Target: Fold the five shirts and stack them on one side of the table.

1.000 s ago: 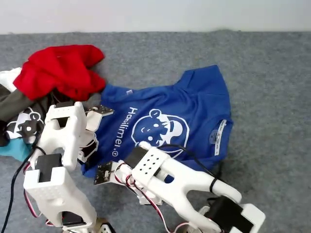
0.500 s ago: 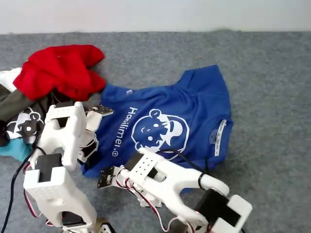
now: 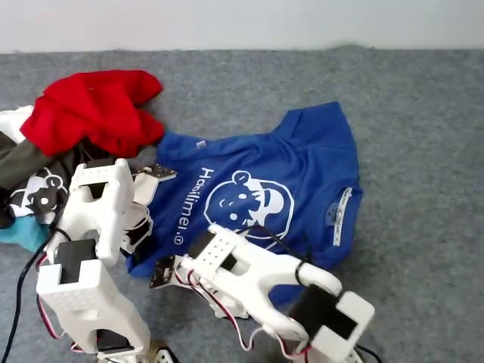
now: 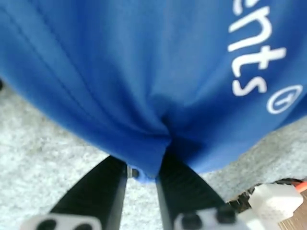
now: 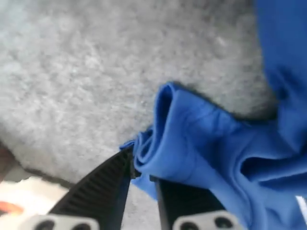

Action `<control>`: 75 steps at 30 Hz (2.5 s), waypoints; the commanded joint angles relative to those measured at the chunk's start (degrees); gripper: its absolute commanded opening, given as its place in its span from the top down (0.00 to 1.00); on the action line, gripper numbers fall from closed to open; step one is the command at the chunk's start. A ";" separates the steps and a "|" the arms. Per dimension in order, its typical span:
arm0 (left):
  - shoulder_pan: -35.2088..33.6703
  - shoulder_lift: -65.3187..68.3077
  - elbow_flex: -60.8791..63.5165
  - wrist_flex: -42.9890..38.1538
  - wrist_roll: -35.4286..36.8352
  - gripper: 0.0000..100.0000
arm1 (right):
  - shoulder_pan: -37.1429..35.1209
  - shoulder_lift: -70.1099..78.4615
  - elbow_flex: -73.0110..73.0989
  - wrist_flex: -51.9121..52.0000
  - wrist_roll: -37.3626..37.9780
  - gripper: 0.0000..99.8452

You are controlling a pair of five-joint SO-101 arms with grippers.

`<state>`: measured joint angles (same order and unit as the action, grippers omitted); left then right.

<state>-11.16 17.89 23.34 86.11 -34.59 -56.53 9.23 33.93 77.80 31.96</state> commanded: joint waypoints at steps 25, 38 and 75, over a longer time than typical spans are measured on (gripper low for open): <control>0.18 -0.18 -24.48 14.51 4.22 0.97 | 51.65 -50.15 -23.65 24.92 8.09 0.99; 0.35 -0.09 -44.18 14.42 13.19 0.97 | 61.67 -50.42 -34.02 21.32 8.53 0.99; 10.02 0.53 -12.79 -10.55 20.22 0.97 | -1.01 -6.73 0.09 2.15 3.25 0.85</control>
<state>-1.23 18.95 10.51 79.43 -17.54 -56.97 -1.85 34.37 82.73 36.26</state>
